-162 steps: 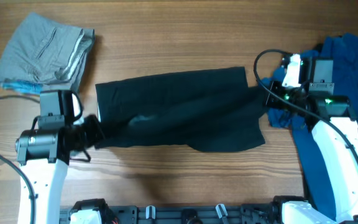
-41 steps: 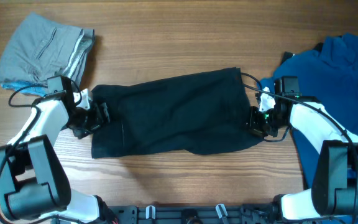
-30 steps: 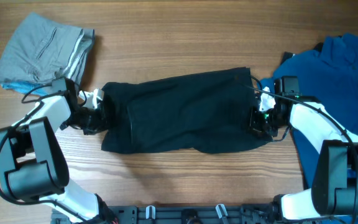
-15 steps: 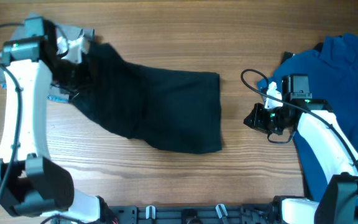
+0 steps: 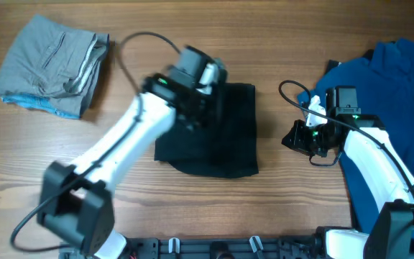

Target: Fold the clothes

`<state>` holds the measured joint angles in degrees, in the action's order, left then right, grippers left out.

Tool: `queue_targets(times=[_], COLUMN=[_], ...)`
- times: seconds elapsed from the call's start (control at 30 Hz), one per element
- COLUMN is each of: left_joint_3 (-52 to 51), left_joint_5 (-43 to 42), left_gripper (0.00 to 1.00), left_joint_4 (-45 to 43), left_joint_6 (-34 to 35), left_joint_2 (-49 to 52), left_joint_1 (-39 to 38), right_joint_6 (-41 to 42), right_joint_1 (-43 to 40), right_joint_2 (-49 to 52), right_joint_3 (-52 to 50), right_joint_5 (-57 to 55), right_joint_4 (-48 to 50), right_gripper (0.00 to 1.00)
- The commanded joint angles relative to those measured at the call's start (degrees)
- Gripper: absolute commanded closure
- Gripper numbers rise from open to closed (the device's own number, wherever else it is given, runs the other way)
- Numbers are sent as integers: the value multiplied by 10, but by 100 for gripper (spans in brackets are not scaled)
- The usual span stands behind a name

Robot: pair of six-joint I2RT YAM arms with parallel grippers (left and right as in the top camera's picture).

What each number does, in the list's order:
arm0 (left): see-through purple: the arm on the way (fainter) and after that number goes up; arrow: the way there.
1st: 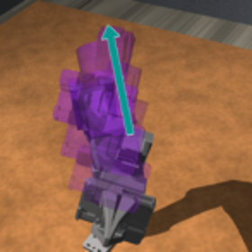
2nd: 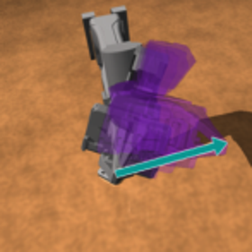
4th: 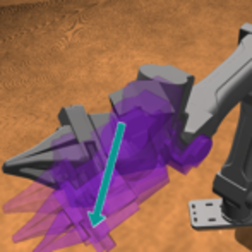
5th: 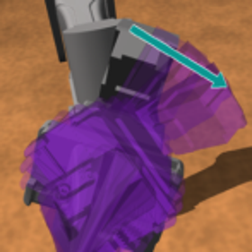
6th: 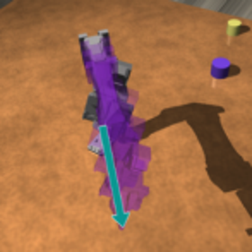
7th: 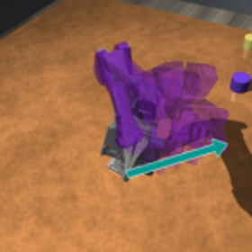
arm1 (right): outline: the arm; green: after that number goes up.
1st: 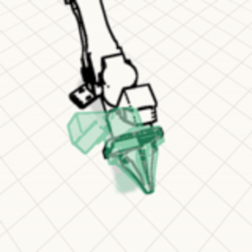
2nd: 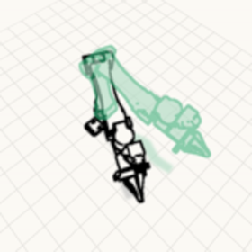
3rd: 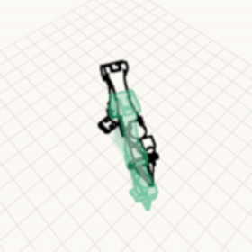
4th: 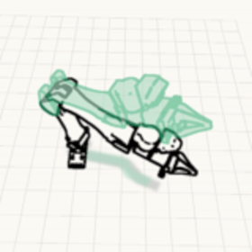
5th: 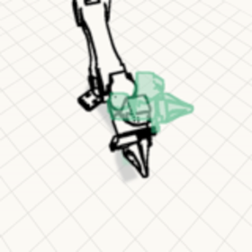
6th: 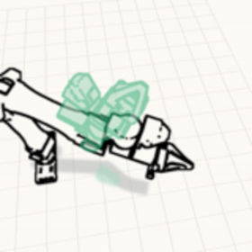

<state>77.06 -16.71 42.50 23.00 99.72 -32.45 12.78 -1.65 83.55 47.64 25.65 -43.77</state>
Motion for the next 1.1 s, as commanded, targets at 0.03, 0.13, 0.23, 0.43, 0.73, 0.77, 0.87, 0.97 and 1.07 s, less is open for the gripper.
queue_targets(times=[0.03, 0.13, 0.23, 0.43, 0.73, 0.77, 0.87, 0.97, 1.07], left_joint_3=[-32, 20, 57, 38, -120, -144, -216, -258, -277], left_joint_5=[37, 35, 58, 91, 42, 21, -10, 1, 37], left_gripper=[0, 0, 0, 71, 86, 84, 81, 91, 94], left_joint_4=[-39, 27, 90, 172, 111, 91, 43, -2, -31], left_joint_6=[73, 58, 18, 12, 19, 19, 35, 71, 110], left_joint_2=[40, 5, -37, -59, -29, -29, -29, -29, -29], left_joint_1=[-60, -41, -14, 71, 60, 57, 56, 62, 80], right_joint_6=[0, -27, -113, -138, 3, 18, 44, 53, 50], right_joint_1=[2, 2, 2, 81, 167, 167, 167, 165, 165], right_joint_2=[-6, -7, -7, 7, 176, 192, 219, 177, 68], right_joint_3=[10, 11, 11, 10, 10, 10, 10, 12, 12], right_joint_5=[-4, 17, 125, 165, 30, 24, -20, -73, -94], right_joint_4=[-3, 0, 13, 116, 165, 161, 124, 66, 18], right_gripper=[76, 69, 60, 87, 91, 92, 95, 95, 94])
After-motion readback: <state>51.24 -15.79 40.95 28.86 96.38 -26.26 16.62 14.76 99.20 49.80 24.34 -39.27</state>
